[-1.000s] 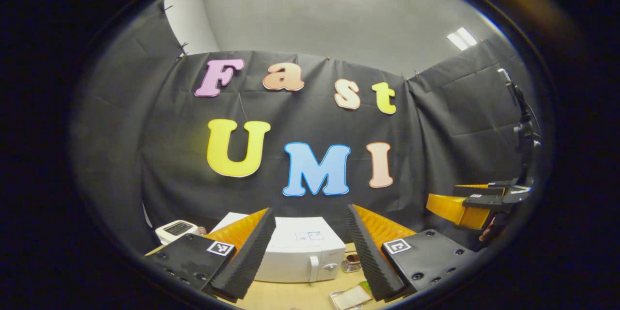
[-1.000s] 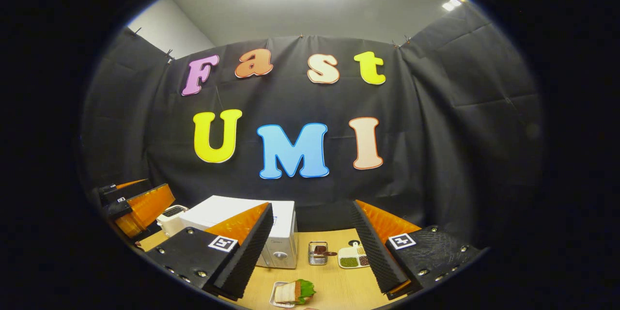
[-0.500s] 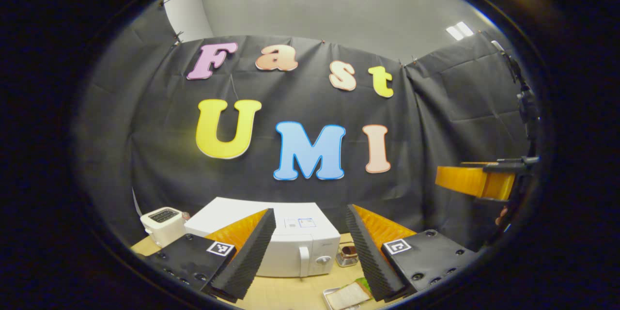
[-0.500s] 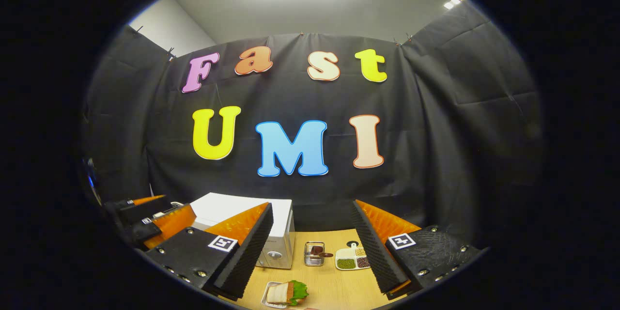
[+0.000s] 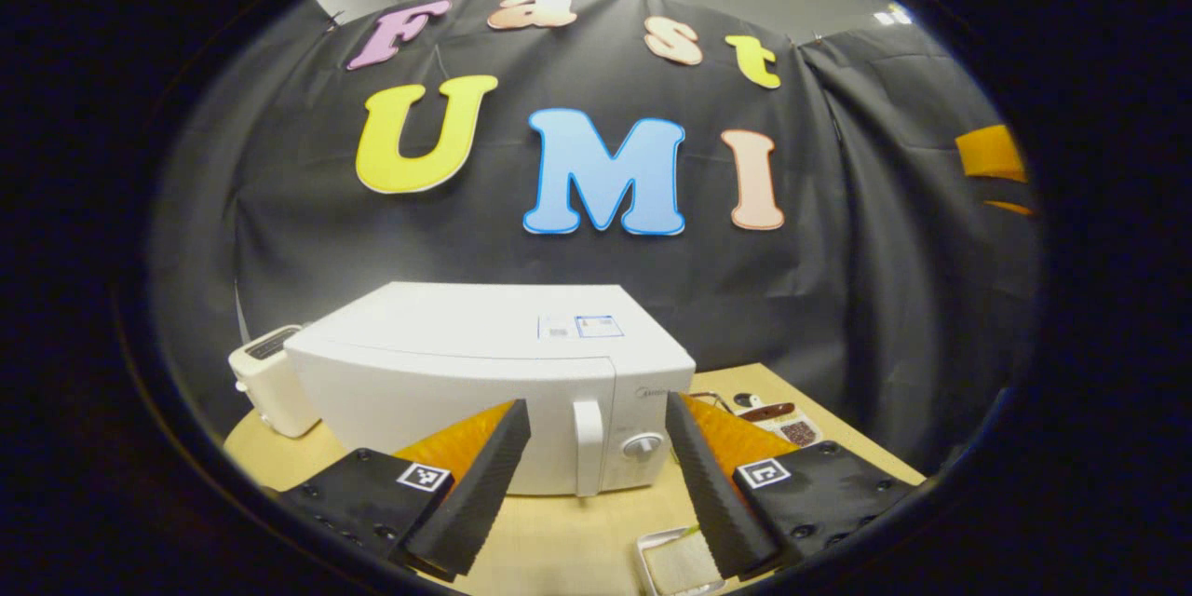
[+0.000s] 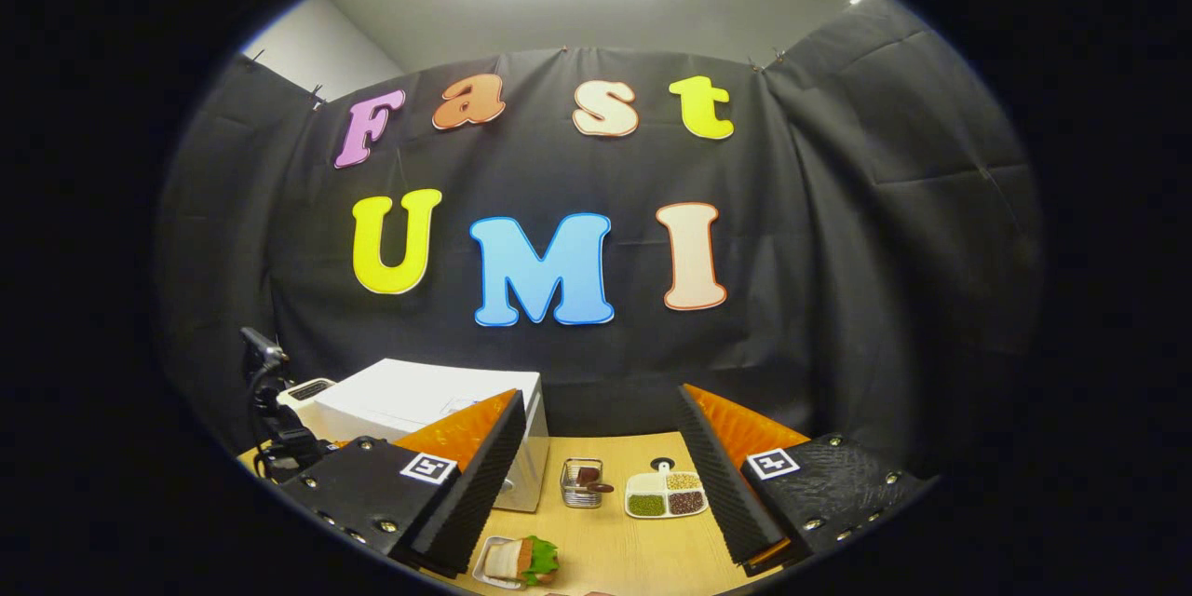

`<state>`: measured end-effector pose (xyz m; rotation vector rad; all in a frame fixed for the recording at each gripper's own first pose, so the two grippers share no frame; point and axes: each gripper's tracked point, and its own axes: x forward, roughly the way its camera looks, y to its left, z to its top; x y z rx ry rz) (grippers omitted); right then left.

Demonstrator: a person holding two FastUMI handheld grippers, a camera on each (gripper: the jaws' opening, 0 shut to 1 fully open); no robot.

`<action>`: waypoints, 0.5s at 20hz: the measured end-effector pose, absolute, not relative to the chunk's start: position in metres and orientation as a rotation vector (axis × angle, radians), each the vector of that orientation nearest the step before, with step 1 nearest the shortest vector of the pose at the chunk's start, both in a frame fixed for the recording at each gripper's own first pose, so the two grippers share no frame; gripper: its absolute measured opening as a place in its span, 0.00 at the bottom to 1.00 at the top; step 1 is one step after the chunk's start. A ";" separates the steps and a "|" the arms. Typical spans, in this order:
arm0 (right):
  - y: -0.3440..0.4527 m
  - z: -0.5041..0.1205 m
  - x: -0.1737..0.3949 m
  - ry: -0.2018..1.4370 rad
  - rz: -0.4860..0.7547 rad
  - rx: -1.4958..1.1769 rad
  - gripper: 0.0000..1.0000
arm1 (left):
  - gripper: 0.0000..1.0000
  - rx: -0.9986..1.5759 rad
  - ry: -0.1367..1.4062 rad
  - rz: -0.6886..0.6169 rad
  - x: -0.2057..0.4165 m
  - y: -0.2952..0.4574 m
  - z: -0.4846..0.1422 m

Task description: Open the microwave oven with the left hand, put the food in, and close the microwave oven.

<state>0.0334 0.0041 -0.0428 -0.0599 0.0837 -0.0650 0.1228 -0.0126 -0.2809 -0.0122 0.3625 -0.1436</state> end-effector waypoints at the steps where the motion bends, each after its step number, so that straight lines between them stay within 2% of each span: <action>1: 0.000 -0.047 0.037 0.096 -0.068 -0.062 0.98 | 0.96 -0.015 0.378 -0.136 0.131 -0.014 -0.292; 2: -0.004 -0.052 0.040 0.111 -0.071 -0.061 0.97 | 0.94 -0.013 0.398 -0.132 0.137 -0.016 -0.305; 5: -0.015 -0.057 0.048 0.129 -0.078 -0.069 0.97 | 0.94 0.006 0.451 -0.132 0.160 -0.021 -0.343; 8: -0.023 -0.066 0.056 0.155 -0.087 -0.077 0.97 | 0.84 -0.009 0.492 -0.085 0.172 -0.014 -0.369; 10: -0.025 -0.066 0.059 0.163 -0.087 -0.068 0.97 | 0.56 -0.041 0.537 -0.087 0.166 -0.019 -0.378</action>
